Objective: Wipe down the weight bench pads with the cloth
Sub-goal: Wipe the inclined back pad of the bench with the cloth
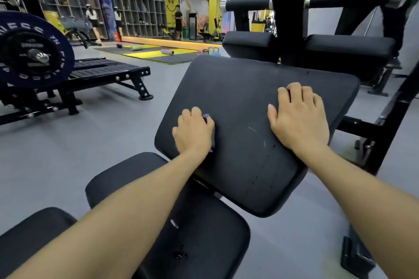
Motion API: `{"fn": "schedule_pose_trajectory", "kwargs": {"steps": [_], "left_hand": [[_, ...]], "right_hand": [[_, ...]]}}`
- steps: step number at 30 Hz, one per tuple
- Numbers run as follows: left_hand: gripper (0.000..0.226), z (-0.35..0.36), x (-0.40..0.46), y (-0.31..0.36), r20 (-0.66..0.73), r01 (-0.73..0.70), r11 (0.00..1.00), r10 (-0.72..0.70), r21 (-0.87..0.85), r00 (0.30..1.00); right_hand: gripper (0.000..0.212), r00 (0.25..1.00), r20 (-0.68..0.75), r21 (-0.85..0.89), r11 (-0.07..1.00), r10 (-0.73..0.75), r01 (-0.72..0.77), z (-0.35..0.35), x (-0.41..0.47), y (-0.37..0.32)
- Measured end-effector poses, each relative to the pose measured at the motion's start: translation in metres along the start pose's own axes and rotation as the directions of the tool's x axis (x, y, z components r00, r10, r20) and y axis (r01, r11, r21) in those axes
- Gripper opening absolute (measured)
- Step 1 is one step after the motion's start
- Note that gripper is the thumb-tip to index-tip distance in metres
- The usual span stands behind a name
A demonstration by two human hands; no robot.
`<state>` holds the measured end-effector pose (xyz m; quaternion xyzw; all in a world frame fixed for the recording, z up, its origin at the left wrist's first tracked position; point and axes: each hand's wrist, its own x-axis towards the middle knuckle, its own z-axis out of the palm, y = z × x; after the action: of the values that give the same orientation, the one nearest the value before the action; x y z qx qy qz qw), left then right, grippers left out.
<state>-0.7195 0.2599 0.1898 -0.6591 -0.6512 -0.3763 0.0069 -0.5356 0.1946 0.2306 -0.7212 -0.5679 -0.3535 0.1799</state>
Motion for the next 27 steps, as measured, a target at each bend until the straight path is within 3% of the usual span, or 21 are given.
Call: {"fn": "schedule_pose_trajectory", "kwargs": {"steps": [4, 7, 12, 18, 21, 27], "left_hand": [[0.028, 0.007, 0.022, 0.003, -0.046, 0.091, 0.995, -0.093, -0.029, 0.995], [0.027, 0.0, 0.0, -0.003, 0.008, 0.055, 0.998, -0.055, -0.029, 0.998], [0.029, -0.012, -0.056, -0.011, 0.125, 0.151, 0.988, -0.146, -0.035, 0.981], [0.032, -0.003, 0.008, 0.004, 0.021, 0.311, 0.936, -0.312, -0.165, 0.95], [0.03, 0.0, 0.01, 0.004, -0.003, 0.254, 0.961, -0.256, -0.113, 0.967], [0.024, -0.011, -0.059, 0.014, 0.072, -0.04, 0.997, 0.045, -0.066, 0.996]], "right_hand": [[0.046, 0.999, -0.049, 0.0, 1.0, 0.0, 0.0, 0.004, 0.002, -0.002], [0.046, 0.998, -0.056, -0.002, 1.0, -0.008, 0.008, 0.003, -0.002, -0.001], [0.045, 0.998, -0.06, -0.005, 1.0, -0.021, 0.02, 0.003, -0.002, -0.002], [0.042, 0.993, -0.115, 0.015, 1.0, -0.009, 0.011, 0.008, -0.002, -0.002], [0.041, 0.992, -0.126, 0.022, 1.0, -0.014, 0.017, 0.008, 0.0, -0.002], [0.04, 0.991, -0.133, 0.019, 1.0, -0.013, 0.016, 0.007, -0.005, -0.002]]}}
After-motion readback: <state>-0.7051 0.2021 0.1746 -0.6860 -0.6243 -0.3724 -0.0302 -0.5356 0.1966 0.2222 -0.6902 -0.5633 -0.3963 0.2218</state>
